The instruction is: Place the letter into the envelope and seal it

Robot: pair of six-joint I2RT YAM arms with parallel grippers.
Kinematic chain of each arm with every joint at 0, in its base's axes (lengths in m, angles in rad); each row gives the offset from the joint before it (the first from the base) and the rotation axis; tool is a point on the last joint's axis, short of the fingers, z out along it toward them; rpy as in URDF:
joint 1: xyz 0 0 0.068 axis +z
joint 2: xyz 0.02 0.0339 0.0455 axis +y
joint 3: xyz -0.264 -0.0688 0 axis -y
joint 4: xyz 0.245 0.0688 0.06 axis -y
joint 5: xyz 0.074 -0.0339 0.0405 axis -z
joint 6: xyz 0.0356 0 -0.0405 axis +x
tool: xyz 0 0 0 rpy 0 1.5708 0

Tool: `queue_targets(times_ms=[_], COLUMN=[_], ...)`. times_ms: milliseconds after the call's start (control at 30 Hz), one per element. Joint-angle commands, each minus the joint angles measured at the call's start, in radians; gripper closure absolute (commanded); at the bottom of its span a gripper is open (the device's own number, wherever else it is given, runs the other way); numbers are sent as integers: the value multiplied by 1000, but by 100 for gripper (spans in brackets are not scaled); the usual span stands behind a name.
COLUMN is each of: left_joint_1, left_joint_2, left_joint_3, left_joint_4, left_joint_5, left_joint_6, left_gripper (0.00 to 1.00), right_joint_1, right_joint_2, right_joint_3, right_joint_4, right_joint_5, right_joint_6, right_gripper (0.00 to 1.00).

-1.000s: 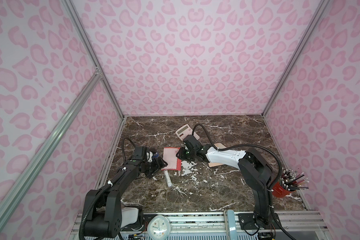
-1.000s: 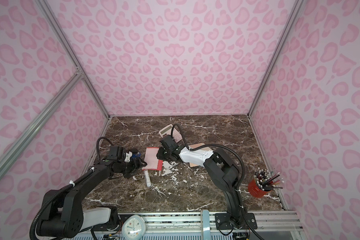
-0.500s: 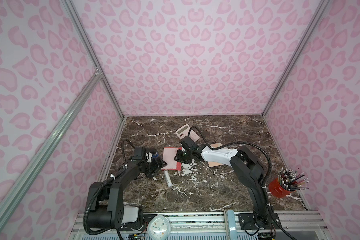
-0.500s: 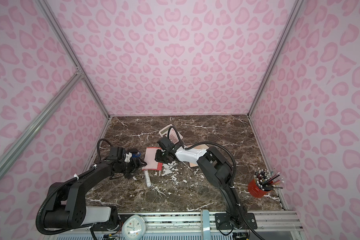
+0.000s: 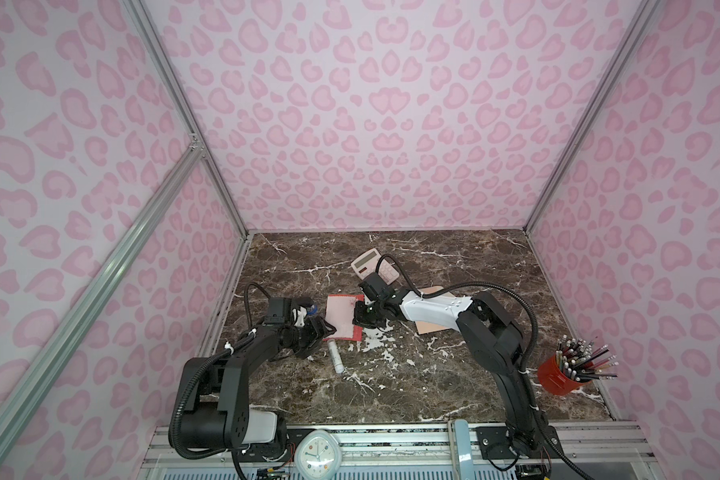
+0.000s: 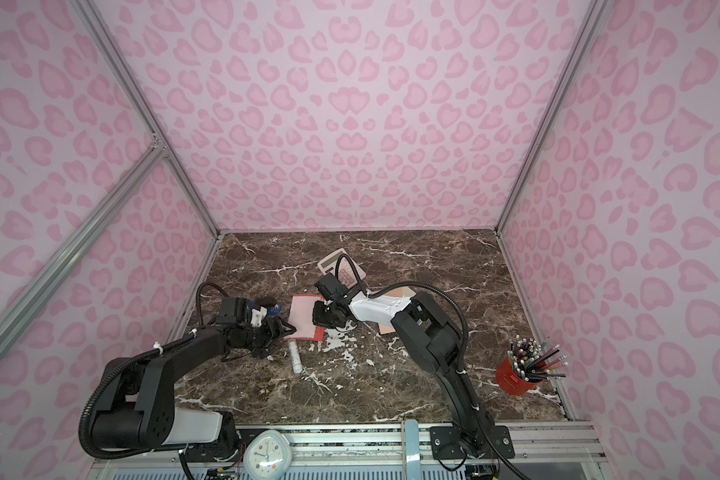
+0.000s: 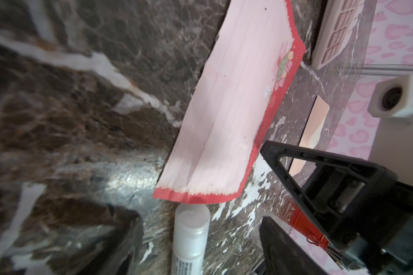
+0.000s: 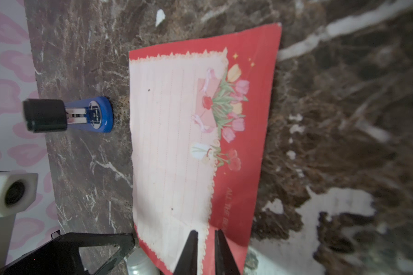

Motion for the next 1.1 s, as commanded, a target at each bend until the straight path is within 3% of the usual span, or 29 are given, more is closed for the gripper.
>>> queue_targets(times_ms=[0, 800, 1067], left_joint_1=[0, 2, 1], left_joint_2=[17, 97, 94], left_joint_3=[-12, 16, -2], left_joint_4=[-17, 36, 111], left_joint_5=[-23, -12, 17], left_joint_6=[5, -10, -67], left_gripper=[20, 23, 24], right_joint_1=[-2, -4, -4], right_joint_2=[15, 81, 91], right_joint_3=[2, 49, 65], right_joint_4=[-27, -89, -100], right_joint_5=[-10, -76, -87], right_joint_6=[-9, -28, -35], right_gripper=[85, 91, 92])
